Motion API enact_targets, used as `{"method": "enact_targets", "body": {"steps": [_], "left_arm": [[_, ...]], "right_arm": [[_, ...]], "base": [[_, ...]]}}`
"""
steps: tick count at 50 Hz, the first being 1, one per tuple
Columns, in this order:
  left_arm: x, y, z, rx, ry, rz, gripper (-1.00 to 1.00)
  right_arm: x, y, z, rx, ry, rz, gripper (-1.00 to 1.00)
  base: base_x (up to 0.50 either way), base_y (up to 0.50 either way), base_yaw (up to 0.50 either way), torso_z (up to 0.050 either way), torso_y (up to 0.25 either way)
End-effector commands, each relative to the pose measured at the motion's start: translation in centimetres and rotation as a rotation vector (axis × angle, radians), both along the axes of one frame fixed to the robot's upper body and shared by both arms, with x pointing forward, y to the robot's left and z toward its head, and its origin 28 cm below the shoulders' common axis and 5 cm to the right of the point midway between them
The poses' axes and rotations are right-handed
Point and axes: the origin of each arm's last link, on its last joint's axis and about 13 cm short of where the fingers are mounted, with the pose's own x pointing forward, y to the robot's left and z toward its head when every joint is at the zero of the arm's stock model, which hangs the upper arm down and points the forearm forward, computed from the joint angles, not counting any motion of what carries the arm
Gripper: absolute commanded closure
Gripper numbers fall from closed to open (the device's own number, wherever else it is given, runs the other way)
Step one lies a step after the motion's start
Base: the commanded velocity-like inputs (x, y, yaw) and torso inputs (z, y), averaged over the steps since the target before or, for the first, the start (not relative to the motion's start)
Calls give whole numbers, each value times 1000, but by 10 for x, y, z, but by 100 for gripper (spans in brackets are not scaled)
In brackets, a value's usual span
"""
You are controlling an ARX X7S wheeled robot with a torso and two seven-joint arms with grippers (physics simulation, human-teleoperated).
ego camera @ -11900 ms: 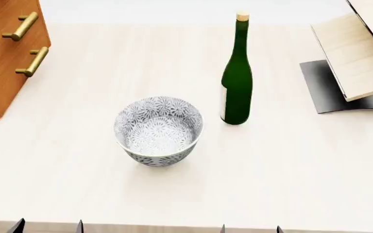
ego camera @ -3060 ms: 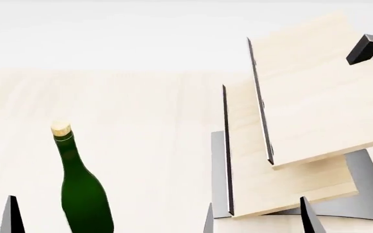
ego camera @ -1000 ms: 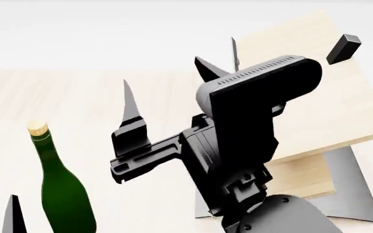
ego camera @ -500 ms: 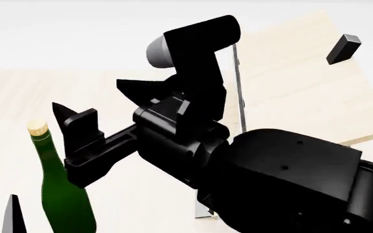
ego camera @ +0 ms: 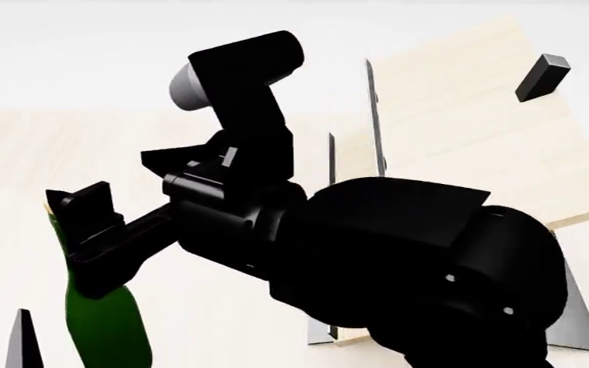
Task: Put the wine bottle on the wine rack.
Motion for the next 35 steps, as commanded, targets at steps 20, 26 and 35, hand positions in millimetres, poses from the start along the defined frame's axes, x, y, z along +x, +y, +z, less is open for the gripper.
{"method": "enact_targets", "body": {"steps": [20,26,35], "left_arm": [[-1,-1,1,1,7,-4,-100],[-1,-1,1,1,8,-5,-100],[-1,-2,1,2,10,-6,-100]], "right_arm": [[31,25,-36,-57,-15,-10,-100],[38,28,-42,-27,-13,-9,-100],[43,37,-52,-38,-10,-1,-100]], "base": [[0,0,0,0,0],[0,0,0,0,0],[0,0,0,0,0]]}}
